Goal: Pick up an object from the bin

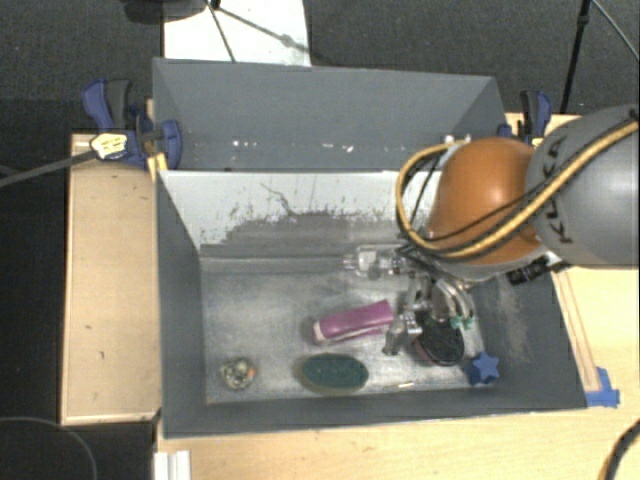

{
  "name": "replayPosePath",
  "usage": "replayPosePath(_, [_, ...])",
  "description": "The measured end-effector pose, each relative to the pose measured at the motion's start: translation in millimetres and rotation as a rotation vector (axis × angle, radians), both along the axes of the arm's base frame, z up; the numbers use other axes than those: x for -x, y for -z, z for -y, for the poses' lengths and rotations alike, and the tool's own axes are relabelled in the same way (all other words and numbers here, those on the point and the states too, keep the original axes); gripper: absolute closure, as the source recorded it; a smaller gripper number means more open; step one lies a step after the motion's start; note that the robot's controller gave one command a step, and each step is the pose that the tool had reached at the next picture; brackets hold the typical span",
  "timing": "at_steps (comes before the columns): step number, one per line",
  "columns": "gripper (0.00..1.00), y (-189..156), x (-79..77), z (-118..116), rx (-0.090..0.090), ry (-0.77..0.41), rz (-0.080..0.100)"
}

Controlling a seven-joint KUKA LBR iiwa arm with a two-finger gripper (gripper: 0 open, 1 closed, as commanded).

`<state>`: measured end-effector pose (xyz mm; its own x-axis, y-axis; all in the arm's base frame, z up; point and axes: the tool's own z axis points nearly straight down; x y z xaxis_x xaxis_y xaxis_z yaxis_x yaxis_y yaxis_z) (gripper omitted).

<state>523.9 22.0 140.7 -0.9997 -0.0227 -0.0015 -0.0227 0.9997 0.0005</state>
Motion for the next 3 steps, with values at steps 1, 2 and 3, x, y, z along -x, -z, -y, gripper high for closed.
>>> replayPosePath(1, [0.00, 72.8, 15.0, -14.9, 0.000, -0.038, -0.002])
replayPosePath(2, [1.00, 68.7, 14.8, -14.4, -0.001, -0.035, -0.004])
replayPosePath(3, [1.00, -84.5, 11.0, -28.7, 0.000, -0.125, 0.006])
